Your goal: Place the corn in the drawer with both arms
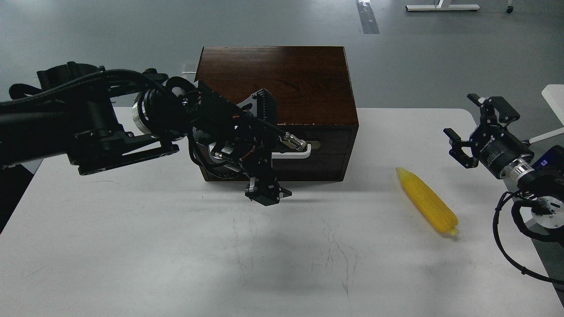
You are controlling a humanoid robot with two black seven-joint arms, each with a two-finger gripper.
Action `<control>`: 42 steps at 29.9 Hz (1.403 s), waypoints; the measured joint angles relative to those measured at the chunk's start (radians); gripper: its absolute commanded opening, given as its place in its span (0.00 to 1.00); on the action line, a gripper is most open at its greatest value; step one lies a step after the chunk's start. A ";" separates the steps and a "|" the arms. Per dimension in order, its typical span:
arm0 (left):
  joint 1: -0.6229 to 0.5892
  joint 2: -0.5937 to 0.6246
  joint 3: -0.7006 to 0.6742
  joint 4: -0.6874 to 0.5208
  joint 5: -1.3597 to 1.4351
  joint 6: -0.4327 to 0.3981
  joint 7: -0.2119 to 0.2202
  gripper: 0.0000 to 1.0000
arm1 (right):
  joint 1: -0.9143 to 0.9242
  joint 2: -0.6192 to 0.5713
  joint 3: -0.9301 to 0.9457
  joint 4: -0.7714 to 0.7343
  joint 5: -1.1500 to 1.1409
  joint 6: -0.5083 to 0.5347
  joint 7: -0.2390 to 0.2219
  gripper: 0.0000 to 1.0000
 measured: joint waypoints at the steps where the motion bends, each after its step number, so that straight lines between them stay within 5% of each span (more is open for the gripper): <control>1: 0.000 -0.001 0.001 0.004 0.004 0.000 0.000 0.98 | 0.000 0.000 0.000 -0.001 0.000 0.000 0.000 1.00; 42: 0.007 -0.029 0.080 0.065 0.033 0.000 0.000 0.98 | -0.011 0.003 0.000 -0.005 0.000 0.000 0.000 1.00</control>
